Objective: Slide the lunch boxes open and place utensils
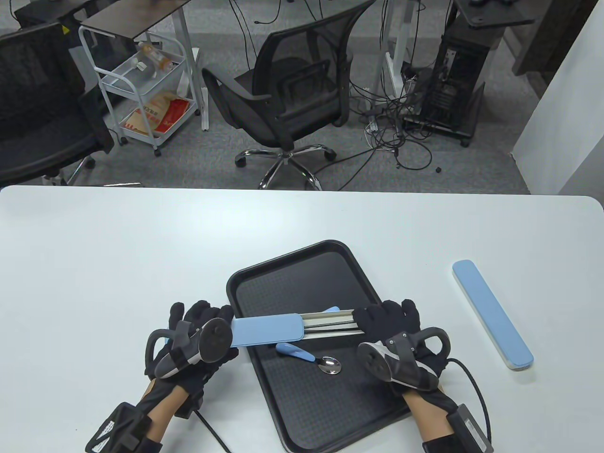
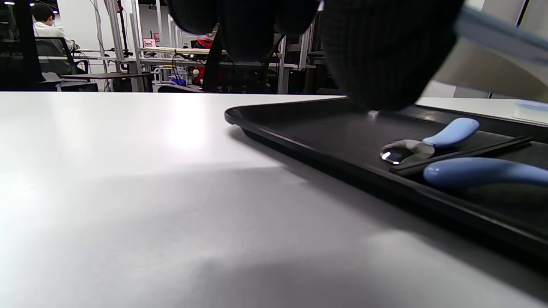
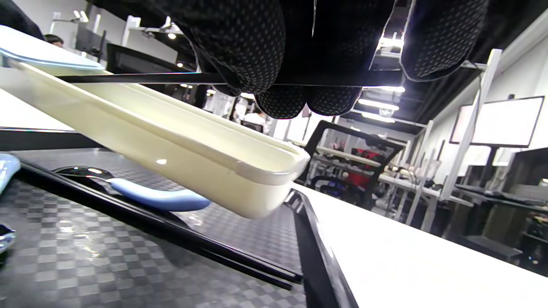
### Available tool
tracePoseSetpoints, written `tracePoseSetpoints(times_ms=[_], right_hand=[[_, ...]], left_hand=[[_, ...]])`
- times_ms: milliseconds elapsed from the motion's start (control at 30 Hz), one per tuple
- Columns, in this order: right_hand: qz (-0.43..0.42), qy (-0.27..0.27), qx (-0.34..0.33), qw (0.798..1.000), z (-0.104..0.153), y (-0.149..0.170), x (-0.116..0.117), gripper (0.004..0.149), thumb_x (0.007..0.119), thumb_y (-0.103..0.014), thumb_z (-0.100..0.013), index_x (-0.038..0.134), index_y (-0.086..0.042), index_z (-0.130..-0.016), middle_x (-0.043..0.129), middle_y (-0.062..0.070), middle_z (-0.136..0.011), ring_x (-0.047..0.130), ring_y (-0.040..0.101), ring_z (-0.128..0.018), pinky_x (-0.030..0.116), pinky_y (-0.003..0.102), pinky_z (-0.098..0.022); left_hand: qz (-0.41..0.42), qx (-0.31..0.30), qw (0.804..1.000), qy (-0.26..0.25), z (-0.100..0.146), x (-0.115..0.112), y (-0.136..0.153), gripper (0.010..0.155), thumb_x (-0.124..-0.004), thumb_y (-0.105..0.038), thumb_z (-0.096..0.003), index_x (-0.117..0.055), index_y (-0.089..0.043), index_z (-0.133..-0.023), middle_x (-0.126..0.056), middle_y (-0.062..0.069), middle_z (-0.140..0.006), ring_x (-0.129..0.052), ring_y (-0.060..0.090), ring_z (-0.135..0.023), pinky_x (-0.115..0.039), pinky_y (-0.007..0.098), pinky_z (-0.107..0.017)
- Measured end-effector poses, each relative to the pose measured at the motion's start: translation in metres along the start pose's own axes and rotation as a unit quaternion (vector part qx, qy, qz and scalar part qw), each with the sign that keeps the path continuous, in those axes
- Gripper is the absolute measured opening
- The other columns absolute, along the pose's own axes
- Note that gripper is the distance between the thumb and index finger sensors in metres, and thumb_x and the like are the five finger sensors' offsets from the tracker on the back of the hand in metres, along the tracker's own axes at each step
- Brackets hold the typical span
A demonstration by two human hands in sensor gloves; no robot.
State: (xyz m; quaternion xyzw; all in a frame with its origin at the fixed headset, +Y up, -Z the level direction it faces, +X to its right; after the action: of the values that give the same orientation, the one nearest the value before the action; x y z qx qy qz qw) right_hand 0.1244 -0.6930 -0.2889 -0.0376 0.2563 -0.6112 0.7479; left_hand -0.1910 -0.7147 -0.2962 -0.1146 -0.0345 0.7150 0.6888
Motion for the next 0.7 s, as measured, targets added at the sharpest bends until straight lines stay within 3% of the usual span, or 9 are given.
tracePoseSetpoints(times_ms=[500,700], right_hand=[[-0.004,-0.003,-0.034,0.999,-0.003,-0.023,-0.001,0.042,0.085,-0.021,-0.054,0.079,-0.027,-0.095,0.090,0.004,-0.092,0.085,0.036,-0.089,0.067,0.069,-0.065],[-0.037,0.049,-0.028,0.998,0.000,-0.021,-0.014,0.046,0.084,-0.029,-0.054,0.074,-0.026,-0.099,0.085,0.007,-0.097,0.082,0.038,-0.092,0.065,0.069,-0.065]], left_hand=[[0.025,-0.013,1.000,0.007,-0.001,-0.002,-0.003,0.089,-0.093,-0.056,-0.0418,-0.047,-0.022,-0.111,-0.064,0.004,-0.110,-0.054,0.036,-0.112,-0.036,0.075,-0.078],[0.035,0.006,0.999,0.015,-0.003,-0.005,0.003,0.089,-0.093,-0.055,-0.0421,-0.047,-0.022,-0.111,-0.064,0.004,-0.110,-0.054,0.036,-0.112,-0.035,0.075,-0.078]])
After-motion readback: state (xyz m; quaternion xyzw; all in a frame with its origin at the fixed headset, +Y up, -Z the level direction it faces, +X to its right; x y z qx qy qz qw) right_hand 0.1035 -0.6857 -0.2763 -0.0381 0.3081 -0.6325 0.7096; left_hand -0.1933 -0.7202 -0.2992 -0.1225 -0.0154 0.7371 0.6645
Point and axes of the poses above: the tracker on the back of each hand, its own y axis roughly to the little-finger side, its own z axis roughly from the fingertips to the wrist, x = y × z, the point moved 2 cm from there along -z, roughly from the wrist to the fingertips
